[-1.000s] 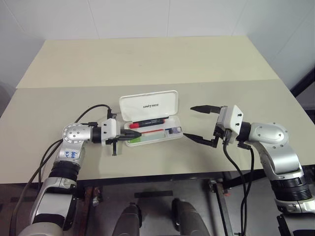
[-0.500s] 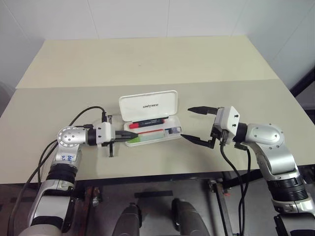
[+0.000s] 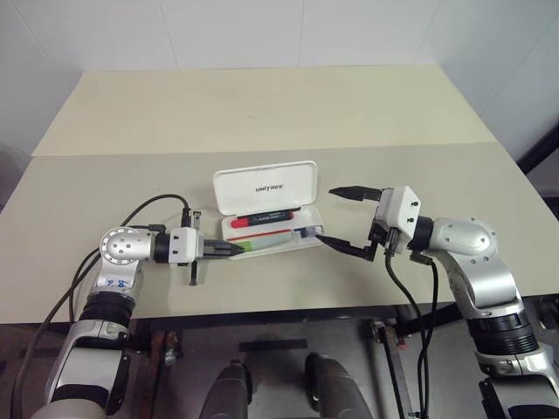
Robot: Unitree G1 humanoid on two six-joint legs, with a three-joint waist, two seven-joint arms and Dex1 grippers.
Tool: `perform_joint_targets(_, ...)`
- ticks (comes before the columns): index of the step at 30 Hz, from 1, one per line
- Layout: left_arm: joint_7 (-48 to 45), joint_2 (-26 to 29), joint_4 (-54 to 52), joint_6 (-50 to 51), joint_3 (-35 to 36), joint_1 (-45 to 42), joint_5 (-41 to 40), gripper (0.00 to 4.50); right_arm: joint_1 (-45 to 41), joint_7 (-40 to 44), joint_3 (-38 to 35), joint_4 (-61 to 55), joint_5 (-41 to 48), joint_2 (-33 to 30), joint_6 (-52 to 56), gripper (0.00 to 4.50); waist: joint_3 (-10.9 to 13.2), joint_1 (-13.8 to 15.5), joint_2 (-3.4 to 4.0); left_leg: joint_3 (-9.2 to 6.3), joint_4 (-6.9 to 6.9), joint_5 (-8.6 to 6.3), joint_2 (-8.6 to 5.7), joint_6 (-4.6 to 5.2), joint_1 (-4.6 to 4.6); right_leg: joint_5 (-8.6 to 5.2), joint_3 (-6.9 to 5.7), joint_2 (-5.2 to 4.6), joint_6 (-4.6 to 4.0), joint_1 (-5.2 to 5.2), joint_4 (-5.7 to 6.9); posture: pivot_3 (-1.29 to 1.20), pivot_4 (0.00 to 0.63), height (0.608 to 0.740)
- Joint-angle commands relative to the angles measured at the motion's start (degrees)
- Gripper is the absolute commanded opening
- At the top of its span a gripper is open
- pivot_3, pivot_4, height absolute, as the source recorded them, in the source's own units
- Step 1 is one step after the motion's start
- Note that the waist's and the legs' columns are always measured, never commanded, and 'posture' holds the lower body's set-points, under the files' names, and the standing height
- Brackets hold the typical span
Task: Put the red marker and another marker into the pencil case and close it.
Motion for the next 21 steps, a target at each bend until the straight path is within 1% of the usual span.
perform_joint_targets(1,0.50,0.19,0.30,-0.11,-0.82,-0.86,1.20,0.03,-0.85,-0.62,0.04,-0.50,0.10,0.51,-1.17,4.50,0.00,-0.01,0.00,0.00,0.00,0.00,0.00,0.00,0.02,0.00,0.00,0.01,0.00,0.03,-0.01,0.00,0.150,0.740)
perform_joint_targets(6,4.25,-0.22,0.17,1.01,-0.02,-1.45,1.99,0.03,-1.04,-0.89,0.12,-0.34,-0.02,0.81,-1.23,4.50,0.00,0.02,0.00,-0.06,-0.03,-0.01,0.01,0.01,0.39,-0.01,-0.04,0.01,-0.01,0.47,-0.16,0.00,0.150,0.740)
perform_joint_targets(9,5.23,-0.26,0.14,1.19,0.02,-1.69,2.08,0.03,-1.01,-1.03,0.22,-0.36,-0.09,0.94,-1.26,4.50,0.00,0.04,0.00,-0.09,0.01,0.00,0.00,0.02,0.39,0.01,-0.04,-0.01,0.02,0.52,-0.17,0.00,0.150,0.740)
perform_joint_targets(14,4.68,-1.18,-2.82,4.93,1.22,-1.02,-1.94,0.03,-0.95,-1.09,0.28,-0.36,-0.19,1.18,-1.27,4.50,0.00,0.02,0.00,-0.12,-0.03,0.00,0.00,0.02,0.39,0.01,-0.05,0.00,0.02,0.51,-0.18,0.00,0.150,0.740)
perform_joint_targets(18,3.91,-0.72,-9.17,13.56,3.66,1.20,-8.05,0.03,-0.90,-0.91,0.37,-0.38,0.02,1.34,-1.21,4.50,0.00,-0.02,0.00,-0.14,-0.08,-0.01,0.01,0.02,0.35,0.01,-0.06,-0.01,0.02,0.49,-0.25,0.00,0.150,0.740)
perform_joint_targets(21,3.66,0.36,-13.44,18.96,5.00,2.46,-10.63,0.03,-0.82,-0.44,0.44,-0.21,0.15,1.27,-1.31,4.50,0.00,-0.18,0.00,-0.12,-0.10,-0.04,0.03,0.02,0.35,0.00,-0.05,0.00,0.02,0.48,-0.27,0.00,0.150,0.740)
